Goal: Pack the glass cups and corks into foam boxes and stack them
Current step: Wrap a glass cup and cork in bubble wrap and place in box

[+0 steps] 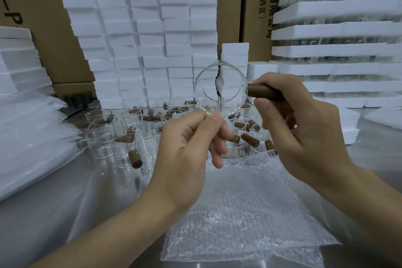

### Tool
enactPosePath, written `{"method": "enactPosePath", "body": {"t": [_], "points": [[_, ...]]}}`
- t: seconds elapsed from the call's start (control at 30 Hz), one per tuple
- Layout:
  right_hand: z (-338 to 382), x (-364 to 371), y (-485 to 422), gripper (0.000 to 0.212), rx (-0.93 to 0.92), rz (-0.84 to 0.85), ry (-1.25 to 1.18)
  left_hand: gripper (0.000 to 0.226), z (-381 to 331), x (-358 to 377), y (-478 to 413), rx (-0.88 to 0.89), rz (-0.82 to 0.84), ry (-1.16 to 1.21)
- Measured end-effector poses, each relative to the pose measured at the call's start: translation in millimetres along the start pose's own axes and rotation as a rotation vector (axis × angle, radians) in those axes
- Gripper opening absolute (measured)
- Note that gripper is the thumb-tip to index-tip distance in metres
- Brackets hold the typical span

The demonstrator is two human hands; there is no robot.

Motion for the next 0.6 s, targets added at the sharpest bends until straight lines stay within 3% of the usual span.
{"method": "enactPosePath", "body": {"t": [0.6], "points": [[-2.9, 1.2, 0.2, 0.019, 0.001, 0.018, -0.031, 0.040, -0.7, 0.4, 1.7, 0.031, 0.007, -0.042]]}}
Point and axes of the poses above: each hand's wrist, its own y-axis away from the middle knuckle, its own x-axis out of the palm, z = x × y, the point moved 2 cm from there along -y, towards the middle knuckle, and after that the axes turned 11 degrees about z, right-handed, at the moved point
